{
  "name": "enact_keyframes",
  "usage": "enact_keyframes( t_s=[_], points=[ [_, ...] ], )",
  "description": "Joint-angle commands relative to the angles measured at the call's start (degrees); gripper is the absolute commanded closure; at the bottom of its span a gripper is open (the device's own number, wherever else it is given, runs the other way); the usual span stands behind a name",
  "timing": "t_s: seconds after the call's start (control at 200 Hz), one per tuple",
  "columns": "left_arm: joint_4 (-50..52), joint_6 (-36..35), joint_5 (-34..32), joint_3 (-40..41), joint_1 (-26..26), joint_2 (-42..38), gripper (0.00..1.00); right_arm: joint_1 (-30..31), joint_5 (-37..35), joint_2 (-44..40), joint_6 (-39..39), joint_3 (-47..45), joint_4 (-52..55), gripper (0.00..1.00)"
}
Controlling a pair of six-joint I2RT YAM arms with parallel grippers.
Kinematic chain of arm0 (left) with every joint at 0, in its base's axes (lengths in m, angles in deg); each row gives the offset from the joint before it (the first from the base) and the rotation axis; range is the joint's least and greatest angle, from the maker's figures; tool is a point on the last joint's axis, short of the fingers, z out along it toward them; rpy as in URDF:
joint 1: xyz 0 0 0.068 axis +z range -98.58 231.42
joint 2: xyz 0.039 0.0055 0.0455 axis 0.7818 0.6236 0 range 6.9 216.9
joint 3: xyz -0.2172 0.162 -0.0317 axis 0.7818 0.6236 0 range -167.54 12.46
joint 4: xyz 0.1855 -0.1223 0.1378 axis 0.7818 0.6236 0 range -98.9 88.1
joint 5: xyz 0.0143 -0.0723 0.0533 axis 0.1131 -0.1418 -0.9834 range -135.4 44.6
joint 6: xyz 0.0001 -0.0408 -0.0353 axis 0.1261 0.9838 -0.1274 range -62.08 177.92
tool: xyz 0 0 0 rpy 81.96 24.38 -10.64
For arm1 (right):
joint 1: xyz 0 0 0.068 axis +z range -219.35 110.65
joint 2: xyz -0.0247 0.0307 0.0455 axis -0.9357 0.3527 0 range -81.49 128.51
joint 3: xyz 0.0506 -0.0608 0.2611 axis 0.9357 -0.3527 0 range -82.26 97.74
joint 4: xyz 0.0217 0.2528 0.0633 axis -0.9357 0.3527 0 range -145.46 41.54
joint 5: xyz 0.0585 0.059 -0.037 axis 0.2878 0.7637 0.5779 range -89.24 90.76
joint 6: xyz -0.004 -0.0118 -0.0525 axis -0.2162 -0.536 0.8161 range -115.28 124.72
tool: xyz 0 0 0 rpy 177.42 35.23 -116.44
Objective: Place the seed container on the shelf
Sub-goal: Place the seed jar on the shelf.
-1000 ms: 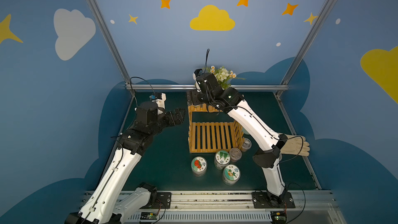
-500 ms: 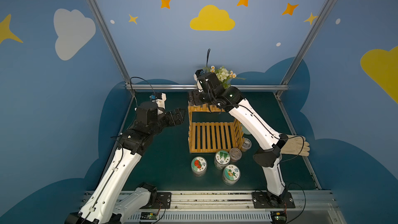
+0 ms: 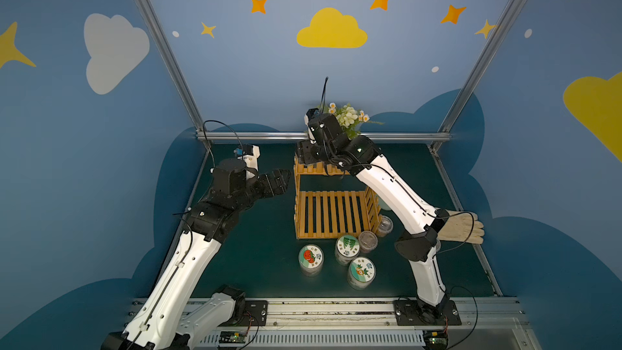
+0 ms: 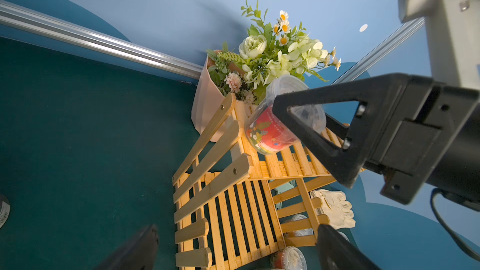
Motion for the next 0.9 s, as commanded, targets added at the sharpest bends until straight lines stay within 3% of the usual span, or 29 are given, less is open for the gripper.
enact_keyframes(
  t_s=[0.0,0.33,0.531,0.896],
  points=[
    [-0.79,0.12,0.33,-0.85,0.23,-0.56,0.00,0.63,-1.76,1.42,-1.92,1.13,-0.87,0.24],
    [-0.97,0.23,0.59,-0.76,0.27,-0.49,0.00,1.23,-3.97,-0.42,-3.02,-1.35,-1.81,0.19],
    [-0.88,0.15,1.38,-0.92,0.23,-0.47,0.00,1.10,-1.89,-2.01,-2.08,-1.37,-1.85,0.10],
    [-0.43,-0.97,6.31,-1.64,0.27,-0.95,0.00,-0.13,3.43,-7.60,-0.24,-3.41,-0.45,0.07]
  ],
)
